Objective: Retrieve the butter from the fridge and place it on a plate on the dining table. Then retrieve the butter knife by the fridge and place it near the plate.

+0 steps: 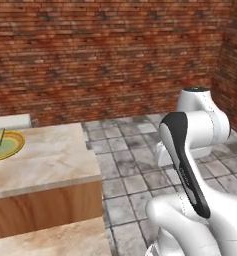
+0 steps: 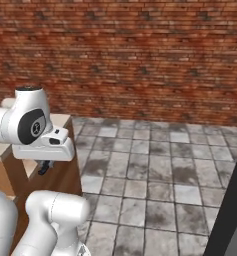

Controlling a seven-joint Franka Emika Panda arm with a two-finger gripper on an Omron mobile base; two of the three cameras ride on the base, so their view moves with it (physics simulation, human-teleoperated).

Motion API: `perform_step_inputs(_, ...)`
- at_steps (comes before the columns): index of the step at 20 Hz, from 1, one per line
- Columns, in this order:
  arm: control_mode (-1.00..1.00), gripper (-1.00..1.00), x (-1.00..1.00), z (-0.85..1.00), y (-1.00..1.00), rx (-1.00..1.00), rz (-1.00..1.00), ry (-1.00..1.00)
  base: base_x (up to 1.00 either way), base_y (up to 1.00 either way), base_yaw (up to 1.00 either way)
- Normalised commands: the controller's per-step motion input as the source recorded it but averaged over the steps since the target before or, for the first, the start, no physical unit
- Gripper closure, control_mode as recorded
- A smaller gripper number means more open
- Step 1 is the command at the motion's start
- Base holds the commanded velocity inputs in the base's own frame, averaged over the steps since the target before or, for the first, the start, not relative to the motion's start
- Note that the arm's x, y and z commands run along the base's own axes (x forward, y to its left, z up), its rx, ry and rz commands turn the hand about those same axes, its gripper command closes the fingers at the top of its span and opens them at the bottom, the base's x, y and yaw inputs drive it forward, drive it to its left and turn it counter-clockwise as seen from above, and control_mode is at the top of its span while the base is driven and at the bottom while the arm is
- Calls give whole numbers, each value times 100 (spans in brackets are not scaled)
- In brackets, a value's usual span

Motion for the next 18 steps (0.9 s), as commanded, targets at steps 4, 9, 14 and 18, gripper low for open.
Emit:
perform_step_inputs(4,100,100,0,0,0,0,0,0,-64,16,0)
perform_step_inputs(9,100,100,0,0,0,0,0,0,-19,3,-1)
perform_step_inputs(14,100,100,0,0,0,0,0,0,16,46,-10)
perform_step_inputs(18,100,100,0,0,0,0,0,0,93,58,-5)
